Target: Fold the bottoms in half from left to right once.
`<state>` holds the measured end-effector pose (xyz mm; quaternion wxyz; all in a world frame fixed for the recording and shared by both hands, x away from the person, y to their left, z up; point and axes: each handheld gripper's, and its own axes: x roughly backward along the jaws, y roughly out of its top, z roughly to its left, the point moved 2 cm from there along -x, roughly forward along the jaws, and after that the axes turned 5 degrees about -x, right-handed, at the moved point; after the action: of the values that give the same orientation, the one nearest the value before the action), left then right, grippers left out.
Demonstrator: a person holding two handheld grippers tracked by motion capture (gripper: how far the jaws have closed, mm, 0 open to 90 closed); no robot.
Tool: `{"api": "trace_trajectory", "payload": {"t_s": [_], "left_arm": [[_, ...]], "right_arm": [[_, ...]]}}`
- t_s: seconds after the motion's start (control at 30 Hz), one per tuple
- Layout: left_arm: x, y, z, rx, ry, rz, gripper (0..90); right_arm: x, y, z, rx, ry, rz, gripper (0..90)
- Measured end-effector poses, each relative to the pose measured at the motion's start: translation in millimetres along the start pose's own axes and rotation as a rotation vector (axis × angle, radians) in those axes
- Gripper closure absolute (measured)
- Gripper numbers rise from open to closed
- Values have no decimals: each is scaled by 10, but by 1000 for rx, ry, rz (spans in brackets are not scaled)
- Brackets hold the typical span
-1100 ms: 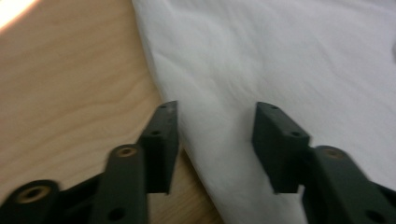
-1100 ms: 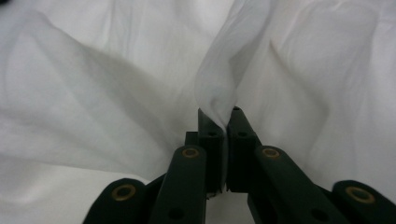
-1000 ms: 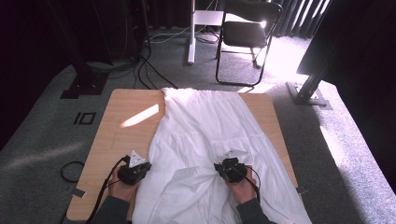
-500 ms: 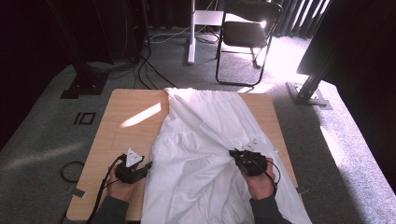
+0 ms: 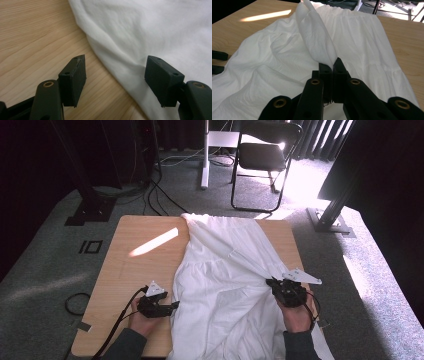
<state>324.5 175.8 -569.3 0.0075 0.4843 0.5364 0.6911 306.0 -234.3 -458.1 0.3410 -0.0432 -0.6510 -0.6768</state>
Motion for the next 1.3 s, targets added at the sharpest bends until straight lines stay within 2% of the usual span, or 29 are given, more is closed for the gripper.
{"api": "trace_trajectory", "payload": {"t_s": [0.07,0.1,0.13,0.17,0.2,0.23,0.27,0.33,0.37,0.43,0.53,0.6,0.63,0.7,0.73,0.77,0.83,0.93,1.0,1.1,1.17,1.2,1.27,1.3], "left_arm": [[-25,18,-31,-7,-2,0,348],[-89,59,-115,-24,-30,-6,348],[-118,79,-153,-40,-30,-8,371],[-143,99,-190,-73,-17,-4,428],[-163,112,-214,-104,-10,-5,543],[-175,124,-213,-116,-23,-4,651],[-179,135,-194,-102,-38,0,765],[-123,162,-145,-108,0,-6,855],[-46,191,-123,-112,22,-26,863],[205,286,-52,-101,27,-94,866],[670,456,52,-67,27,-230,872],[897,564,40,-89,40,-287,874],[932,610,11,-116,59,-288,873],[865,664,-52,-161,94,-258,840],[765,672,-89,-166,94,-235,775],[675,662,-121,-169,87,-215,708],[493,634,-197,-172,61,-175,606],[261,598,-344,-186,4,-143,552],[120,567,-413,-181,-30,-118,521],[-104,478,-471,-181,-40,-38,511],[-228,412,-499,-201,-19,15,513],[-283,379,-501,-215,7,44,522],[-330,348,-480,-226,32,72,579],[-336,347,-465,-219,37,65,601]], "right_arm": [[-6,-9,-6,-2,1,3,886],[-11,-17,-7,-3,1,6,886],[-19,-28,-4,-4,2,6,886],[-20,-29,-2,-3,3,6,886],[-21,-29,0,-3,4,5,886],[-20,-27,0,-3,4,4,886],[-17,-25,-1,-4,3,4,886],[-7,-17,-11,-4,3,3,886],[-1,-16,-19,-5,5,1,886],[14,-16,-24,-8,13,2,887],[58,0,10,-3,34,-10,888],[111,21,31,-3,44,-30,888],[149,37,34,0,41,-43,888],[186,53,-2,5,24,-49,888],[191,54,-35,0,6,-51,888],[196,46,-124,-6,-50,-51,888],[185,-1,-334,-54,-106,-37,888],[64,-172,-656,-102,-183,37,888],[-65,-334,-818,-131,-196,99,886],[-239,-568,-966,-164,-202,180,882],[-321,-675,-1010,-178,-200,218,879],[-353,-710,-1016,-179,-205,229,878],[-408,-751,-1005,-172,-210,258,876],[-433,-763,-992,-166,-212,265,875]]}}
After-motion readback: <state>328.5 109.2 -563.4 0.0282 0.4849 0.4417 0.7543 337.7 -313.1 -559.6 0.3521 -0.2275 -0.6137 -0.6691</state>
